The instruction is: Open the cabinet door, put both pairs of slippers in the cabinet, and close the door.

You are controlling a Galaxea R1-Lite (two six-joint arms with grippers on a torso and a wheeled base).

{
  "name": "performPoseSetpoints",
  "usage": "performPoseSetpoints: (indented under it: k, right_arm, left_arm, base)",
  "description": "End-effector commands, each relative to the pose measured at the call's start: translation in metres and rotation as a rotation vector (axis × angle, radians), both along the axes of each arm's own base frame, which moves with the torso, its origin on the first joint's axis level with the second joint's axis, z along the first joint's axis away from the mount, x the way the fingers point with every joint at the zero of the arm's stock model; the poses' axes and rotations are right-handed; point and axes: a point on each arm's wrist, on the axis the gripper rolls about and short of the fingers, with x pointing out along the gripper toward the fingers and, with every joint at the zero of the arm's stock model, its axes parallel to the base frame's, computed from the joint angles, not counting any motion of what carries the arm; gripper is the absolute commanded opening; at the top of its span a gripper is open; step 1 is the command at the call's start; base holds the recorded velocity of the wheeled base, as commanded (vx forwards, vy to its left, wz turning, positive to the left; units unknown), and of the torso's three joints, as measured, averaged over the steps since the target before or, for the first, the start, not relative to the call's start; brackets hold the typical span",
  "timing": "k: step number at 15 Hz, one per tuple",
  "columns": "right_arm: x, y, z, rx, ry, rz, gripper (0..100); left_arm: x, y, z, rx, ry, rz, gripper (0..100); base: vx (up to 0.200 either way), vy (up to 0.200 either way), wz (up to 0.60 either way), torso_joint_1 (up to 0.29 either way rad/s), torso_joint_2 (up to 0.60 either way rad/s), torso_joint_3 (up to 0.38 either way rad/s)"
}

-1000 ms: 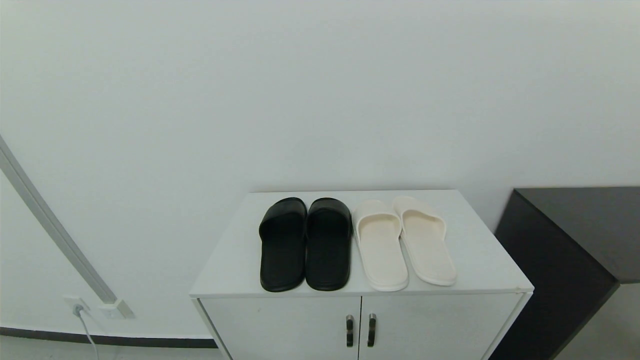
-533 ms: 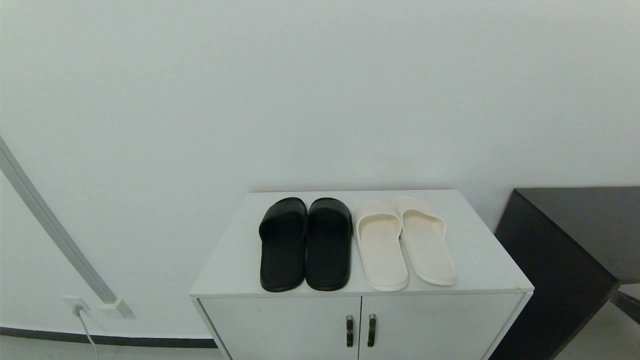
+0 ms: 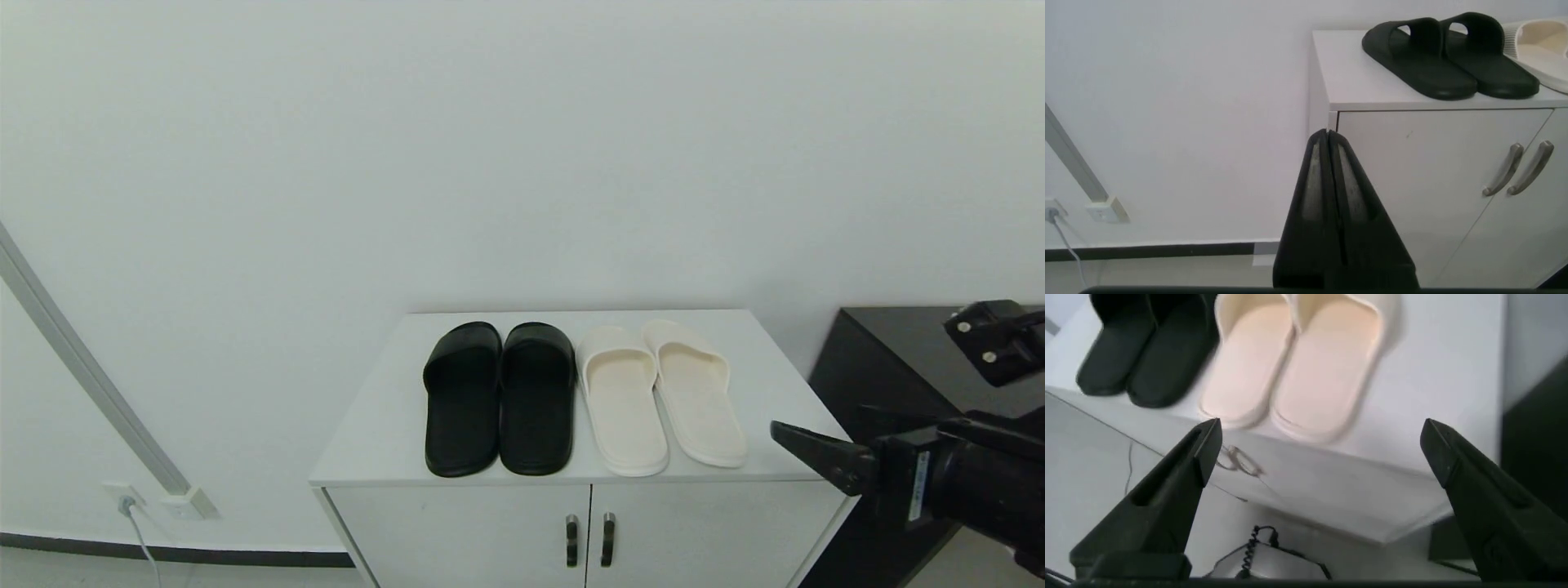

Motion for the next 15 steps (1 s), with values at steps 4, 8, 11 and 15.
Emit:
performPoseSetpoints:
  k: [4, 8, 11, 15]
  right_arm:
    - [0.056, 0.084, -0.024, -0.064, 0.015, -0.074, 100]
    - [0.093, 0.12, -0.048, -0.068, -0.039, -0.176, 100]
    - [0.111, 0.129, -0.06, -0.074, -0.045, -0.218, 100]
    - [0.136, 0.128, -0.072, -0.088, -0.035, -0.265, 100]
  left_arm:
    - [0.0, 0.0, 0.0, -0.002, 0.0, 0.0, 0]
    - [0.0, 0.0, 0.0, -0.002, 0.0, 0.0, 0]
    - [0.0, 0.0, 0.0, -0.002, 0.0, 0.0, 0]
    - [0.0, 0.0, 0.0, -0.002, 0.0, 0.0, 0]
  base:
    - [0.0, 0.0, 0.0, 0.0, 0.0, 0.0]
    - [0.0, 0.0, 0.0, 0.0, 0.0, 0.0]
    - [0.0, 0.0, 0.0, 0.0, 0.0, 0.0]
    - [0.0, 0.0, 0.0, 0.0, 0.0, 0.0]
